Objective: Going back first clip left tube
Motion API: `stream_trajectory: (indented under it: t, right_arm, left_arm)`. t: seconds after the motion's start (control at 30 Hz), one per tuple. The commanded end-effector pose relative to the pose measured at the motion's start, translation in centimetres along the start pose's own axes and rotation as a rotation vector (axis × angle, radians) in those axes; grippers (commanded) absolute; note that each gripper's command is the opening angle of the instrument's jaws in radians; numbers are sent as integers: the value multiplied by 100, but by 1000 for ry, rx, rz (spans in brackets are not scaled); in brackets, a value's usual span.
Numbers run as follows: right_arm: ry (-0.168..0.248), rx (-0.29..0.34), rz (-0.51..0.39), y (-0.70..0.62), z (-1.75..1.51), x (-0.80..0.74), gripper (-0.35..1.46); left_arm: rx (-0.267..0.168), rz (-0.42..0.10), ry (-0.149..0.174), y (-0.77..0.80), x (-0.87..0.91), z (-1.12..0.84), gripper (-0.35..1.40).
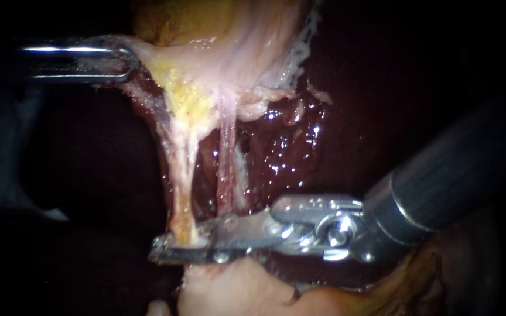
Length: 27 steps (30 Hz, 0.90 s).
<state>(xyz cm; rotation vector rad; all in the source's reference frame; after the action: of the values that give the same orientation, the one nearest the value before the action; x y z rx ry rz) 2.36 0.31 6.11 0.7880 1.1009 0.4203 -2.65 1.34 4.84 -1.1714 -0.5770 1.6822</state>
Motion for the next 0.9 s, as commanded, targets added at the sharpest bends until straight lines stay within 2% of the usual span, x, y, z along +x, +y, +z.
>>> stream_trajectory:
  t: [0.03,0.07,0.13,0.2,0.23,0.3,0.43,0.6,0.67,0.9]
  right_arm:
    - [0,0,0,0,0,0,-35]
    - [-2,9,0,0,0,0,-30]
    - [6,11,-1,0,0,-1,5]
    - [38,19,-3,1,0,-1,30]
    - [52,22,-4,1,0,-1,35]
    - [72,27,-5,3,-1,-1,39]
    - [81,-11,-27,9,-3,-2,44]
    - [95,-106,-120,23,-13,-5,49]
    - [95,-123,-145,26,-19,-7,50]
    - [88,-143,-245,23,-56,-10,50]
  left_arm:
    - [0,1,0,0,0,0,-35]
    - [0,1,0,0,0,0,-35]
    - [0,1,0,0,0,-1,-35]
    - [0,1,0,0,0,-1,-35]
    - [0,1,0,0,0,-1,-35]
    - [0,1,0,0,0,-2,-35]
    - [0,1,0,0,0,-2,-35]
    - [-1,1,-1,0,-1,-3,-35]
    - [-1,1,-1,0,-1,-3,-35]
    - [-2,2,-1,-1,-1,-5,-35]
